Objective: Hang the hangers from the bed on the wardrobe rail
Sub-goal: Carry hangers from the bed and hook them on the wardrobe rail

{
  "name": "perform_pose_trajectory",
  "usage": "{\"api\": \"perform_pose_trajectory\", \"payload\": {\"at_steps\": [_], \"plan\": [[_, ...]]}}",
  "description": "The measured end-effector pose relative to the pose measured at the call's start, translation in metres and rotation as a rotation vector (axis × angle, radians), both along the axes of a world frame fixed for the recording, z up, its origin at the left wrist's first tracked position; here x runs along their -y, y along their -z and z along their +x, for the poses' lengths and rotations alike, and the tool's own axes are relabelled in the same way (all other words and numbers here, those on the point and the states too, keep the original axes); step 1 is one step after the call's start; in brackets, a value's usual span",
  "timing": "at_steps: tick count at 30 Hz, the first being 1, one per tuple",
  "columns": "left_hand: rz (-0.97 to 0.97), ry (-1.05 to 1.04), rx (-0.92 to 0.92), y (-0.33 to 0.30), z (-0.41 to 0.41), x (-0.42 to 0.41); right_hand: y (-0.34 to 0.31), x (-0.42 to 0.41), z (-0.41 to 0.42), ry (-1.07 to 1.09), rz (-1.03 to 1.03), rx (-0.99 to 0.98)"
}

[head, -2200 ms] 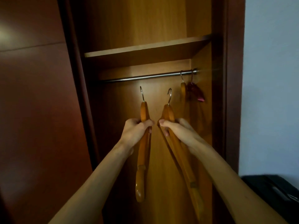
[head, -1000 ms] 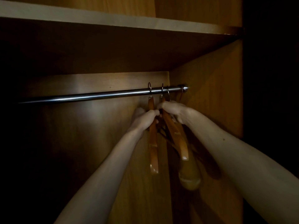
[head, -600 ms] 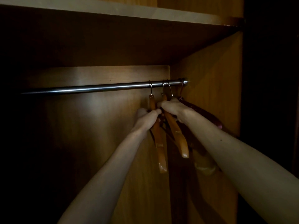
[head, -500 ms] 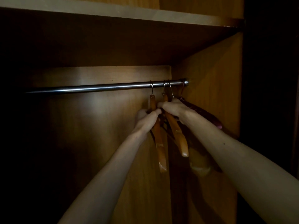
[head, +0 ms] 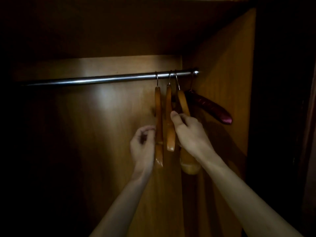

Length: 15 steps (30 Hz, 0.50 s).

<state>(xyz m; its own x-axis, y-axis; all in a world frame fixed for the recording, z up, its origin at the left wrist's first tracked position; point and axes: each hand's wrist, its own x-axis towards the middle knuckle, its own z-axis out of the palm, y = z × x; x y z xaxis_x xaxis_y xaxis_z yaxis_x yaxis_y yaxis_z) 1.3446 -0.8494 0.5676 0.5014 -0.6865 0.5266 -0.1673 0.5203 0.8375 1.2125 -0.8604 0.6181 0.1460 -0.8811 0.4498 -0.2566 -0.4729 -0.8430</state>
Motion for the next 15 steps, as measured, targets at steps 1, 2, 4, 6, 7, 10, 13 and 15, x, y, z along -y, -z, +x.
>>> {"api": "perform_pose_trajectory", "payload": {"at_steps": [1, 2, 4, 6, 7, 10, 13, 15], "plan": [[-0.058, -0.048, 0.016, 0.013, 0.001, -0.004, 0.008, -0.007, -0.003, -0.003, -0.019, 0.011], [-0.087, -0.078, 0.027, 0.027, 0.002, -0.007, 0.016, -0.015, -0.007, 0.004, -0.043, -0.002], [-0.069, -0.066, 0.042, 0.055, 0.004, -0.011, 0.036, -0.030, -0.014, 0.014, -0.109, -0.048], [-0.005, 0.014, 0.081, 0.084, 0.003, -0.011, 0.060, -0.047, -0.018, 0.022, -0.168, -0.095], [0.037, 0.057, 0.109, 0.098, 0.001, -0.009, 0.073, -0.054, -0.019, 0.031, -0.185, -0.133], [0.174, 0.198, 0.183, 0.143, -0.004, -0.003, 0.122, -0.063, -0.024, 0.088, -0.153, -0.229], [0.340, 0.396, 0.370, 0.189, -0.016, -0.007, 0.183, -0.071, -0.036, 0.176, -0.046, -0.302], [0.484, 0.514, 0.491, 0.220, -0.026, -0.008, 0.224, -0.079, -0.045, 0.239, 0.054, -0.357]]}}
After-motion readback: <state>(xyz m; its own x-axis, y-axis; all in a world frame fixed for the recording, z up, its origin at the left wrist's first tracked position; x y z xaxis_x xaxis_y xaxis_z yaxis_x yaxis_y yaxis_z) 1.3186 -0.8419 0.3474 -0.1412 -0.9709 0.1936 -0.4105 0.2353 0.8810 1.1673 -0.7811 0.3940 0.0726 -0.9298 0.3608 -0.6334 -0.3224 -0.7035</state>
